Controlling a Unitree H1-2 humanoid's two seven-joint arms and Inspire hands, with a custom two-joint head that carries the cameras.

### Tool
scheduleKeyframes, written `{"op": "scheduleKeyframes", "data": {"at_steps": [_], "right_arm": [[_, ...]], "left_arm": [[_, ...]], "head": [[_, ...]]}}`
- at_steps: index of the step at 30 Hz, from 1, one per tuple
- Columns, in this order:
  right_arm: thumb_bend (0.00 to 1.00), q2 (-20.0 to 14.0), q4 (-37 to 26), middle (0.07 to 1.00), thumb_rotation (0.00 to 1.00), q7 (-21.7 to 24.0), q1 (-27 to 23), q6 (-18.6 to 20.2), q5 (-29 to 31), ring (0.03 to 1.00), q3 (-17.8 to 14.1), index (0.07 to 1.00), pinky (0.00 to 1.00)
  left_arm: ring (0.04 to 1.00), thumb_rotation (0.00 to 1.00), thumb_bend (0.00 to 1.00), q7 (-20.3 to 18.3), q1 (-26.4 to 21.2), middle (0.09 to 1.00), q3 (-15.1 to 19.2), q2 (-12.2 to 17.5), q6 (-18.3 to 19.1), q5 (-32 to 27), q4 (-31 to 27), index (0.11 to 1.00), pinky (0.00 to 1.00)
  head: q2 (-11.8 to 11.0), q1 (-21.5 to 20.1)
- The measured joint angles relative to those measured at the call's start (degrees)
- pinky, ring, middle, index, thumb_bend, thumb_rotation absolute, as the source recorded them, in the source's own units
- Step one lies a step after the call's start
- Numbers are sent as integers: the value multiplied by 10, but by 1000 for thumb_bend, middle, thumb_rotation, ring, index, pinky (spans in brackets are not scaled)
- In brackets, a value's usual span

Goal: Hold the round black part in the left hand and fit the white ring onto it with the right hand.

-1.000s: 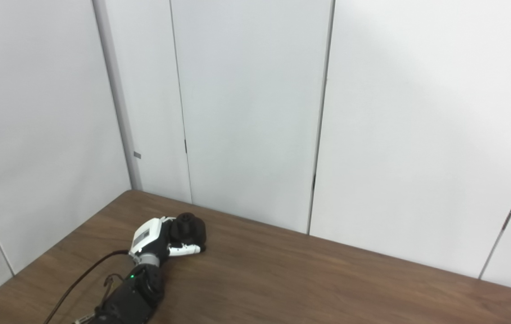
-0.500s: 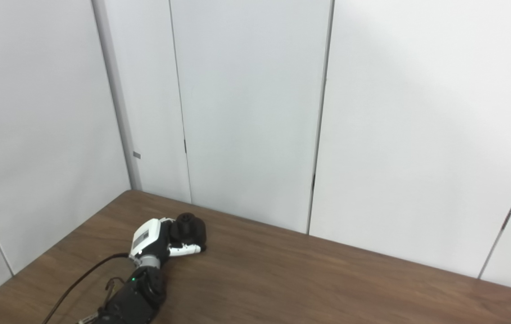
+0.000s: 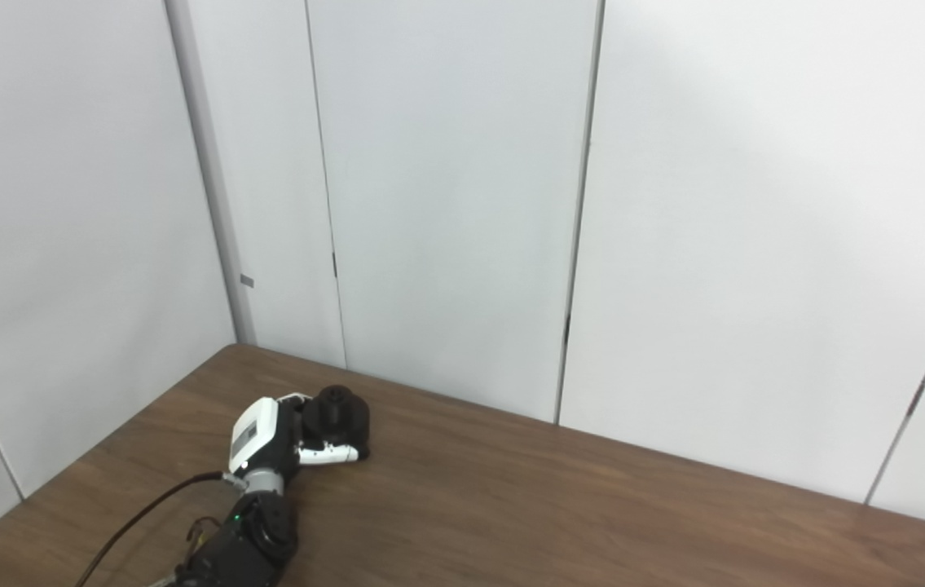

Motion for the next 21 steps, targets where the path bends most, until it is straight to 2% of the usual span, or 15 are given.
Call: {"op": "scheduleKeyframes", "data": {"at_steps": [5, 6, 9, 13, 18, 21], "right_arm": [[612, 0, -1, 950, 1000, 0, 0, 1, -4, 998, 1, 964, 1000], [604, 0, -1, 949, 1000, 0, 0, 1, -6, 997, 1, 961, 1000], [607, 0, -2, 944, 1000, 0, 0, 3, -7, 997, 2, 962, 1000], [604, 3, -5, 940, 1000, 0, 0, 14, -7, 993, 3, 965, 991], [600, 8, -11, 949, 1000, -6, 3, 15, -11, 997, 7, 963, 998], [673, 5, -11, 981, 1000, 4, 3, 15, 7, 1000, 14, 996, 1000]], "left_arm": [[838, 48, 524, 12, 1, 766, 3, 1, -7, -1, -3, 481, 849], [843, 49, 523, 12, 3, 768, 3, 2, -7, 0, -11, 481, 856], [886, 53, 523, -2, 24, 777, 1, 4, 1, 1, -63, 482, 963], [909, 56, 524, -20, 58, 780, -1, -1, 23, 3, -132, 482, 999], [917, 60, 523, -56, 109, 795, 0, -1, 67, 10, -280, 483, 1000], [912, 61, 522, -86, 131, 794, 4, -1, 108, 12, -365, 484, 995]], "head": [[10, -11], [10, -11], [11, -12], [16, -16], [36, -29], [49, -39]]}}
